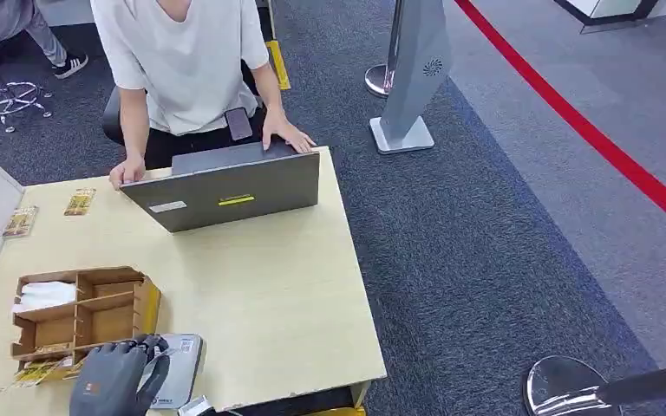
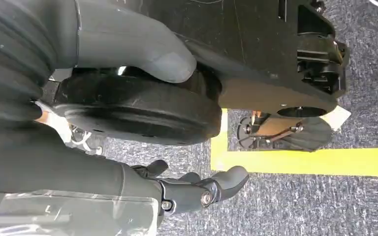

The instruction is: Pass the card to the sensor for recognition and then transmit it.

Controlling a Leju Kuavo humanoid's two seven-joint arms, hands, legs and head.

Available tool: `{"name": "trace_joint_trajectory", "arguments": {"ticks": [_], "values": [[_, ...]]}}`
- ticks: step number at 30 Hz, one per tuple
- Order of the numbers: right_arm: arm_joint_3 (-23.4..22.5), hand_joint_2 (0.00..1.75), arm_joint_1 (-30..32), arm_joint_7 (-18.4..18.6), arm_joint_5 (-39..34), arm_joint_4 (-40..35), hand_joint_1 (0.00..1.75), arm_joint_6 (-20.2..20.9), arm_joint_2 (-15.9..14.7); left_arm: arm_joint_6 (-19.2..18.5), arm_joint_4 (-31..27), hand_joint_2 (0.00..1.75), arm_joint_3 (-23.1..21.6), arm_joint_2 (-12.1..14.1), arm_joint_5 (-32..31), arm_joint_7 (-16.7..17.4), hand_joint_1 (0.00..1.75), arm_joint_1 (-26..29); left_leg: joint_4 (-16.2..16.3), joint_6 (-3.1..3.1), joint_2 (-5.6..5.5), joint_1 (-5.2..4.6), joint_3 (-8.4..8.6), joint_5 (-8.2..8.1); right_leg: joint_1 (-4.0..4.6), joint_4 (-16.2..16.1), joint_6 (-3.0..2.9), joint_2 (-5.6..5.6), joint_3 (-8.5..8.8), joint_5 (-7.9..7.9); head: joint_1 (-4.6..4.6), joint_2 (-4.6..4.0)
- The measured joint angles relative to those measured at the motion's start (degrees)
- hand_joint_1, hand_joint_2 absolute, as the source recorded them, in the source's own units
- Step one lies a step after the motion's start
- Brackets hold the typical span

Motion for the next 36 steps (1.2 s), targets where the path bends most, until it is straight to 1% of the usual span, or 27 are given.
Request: {"name": "trace_joint_trajectory", "arguments": {"ticks": [7,11,14,20,27,29,32,34,36], "values": [[0.3,1.75,-0.1,0.0,-0.9,0.3,0.00,-0.1,0.2,-0.4,1.7,1.75,0.0,0.4,0.7,-1.0,1.75,-0.2,0.0,0.00,0.00,0.01,-0.01,0.00,0.01,0.0,0.00,0.00,0.05,0.00,0.00,0.00],[1.0,1.75,-0.2,0.1,-1.2,0.3,0.00,-0.1,0.2,-2.4,2.4,1.75,0.0,0.4,1.3,-0.5,1.75,-0.2,0.0,0.00,0.00,0.01,-0.01,0.00,0.01,0.0,0.00,0.00,0.02,0.00,0.00,0.00],[1.4,1.75,-0.2,0.2,-1.6,0.3,0.00,0.0,0.2,-3.2,2.6,1.75,0.0,0.4,1.5,-0.4,1.75,-0.3,0.0,0.00,0.00,0.01,0.00,0.00,0.01,0.0,0.00,0.00,0.02,0.00,0.00,0.00],[2.3,1.75,-0.3,0.3,-2.1,0.5,0.00,0.0,0.2,-6.5,3.5,1.75,0.0,0.4,2.9,0.4,1.75,-0.5,0.0,0.00,0.00,0.01,0.00,0.00,0.01,0.0,0.00,0.00,0.03,0.00,0.00,0.00],[3.0,1.75,-0.4,0.4,-2.8,0.5,0.00,0.1,0.2,-7.9,3.9,1.75,0.0,0.4,3.3,1.0,1.75,-1.4,0.0,0.00,0.00,0.01,0.00,0.00,0.01,0.0,0.00,0.00,0.06,0.00,0.00,0.00],[3.0,1.75,-0.4,0.4,-2.8,0.6,0.00,0.1,0.2,-7.8,3.9,1.75,0.0,0.4,2.8,1.4,1.75,-1.9,0.0,0.00,-0.01,0.01,0.00,0.00,0.01,0.0,0.00,0.00,0.01,0.00,0.00,0.00],[3.1,1.75,-0.4,0.4,-3.1,0.6,0.00,0.1,0.2,-7.2,3.1,1.75,0.0,-0.2,0.1,1.9,1.75,-2.6,0.0,0.00,-0.01,0.01,0.00,0.00,0.01,0.0,0.00,0.00,0.00,0.01,0.00,0.00],[3.3,1.75,-0.4,0.3,-3.5,0.6,0.00,0.1,0.2,-5.9,1.6,1.75,0.0,-0.9,-2.0,1.8,1.75,-3.3,0.0,0.00,-0.01,0.00,0.00,0.01,0.01,0.0,0.00,-0.01,-0.02,0.01,0.00,0.00],[3.5,1.75,-0.4,0.3,-4.0,0.6,0.00,0.0,0.2,-4.0,-1.1,1.75,0.3,-1.9,-4.2,0.7,1.75,-4.7,0.0,0.01,-0.05,0.00,0.00,0.01,0.00,0.0,0.00,-0.04,-0.01,0.01,0.00,0.00]]}}
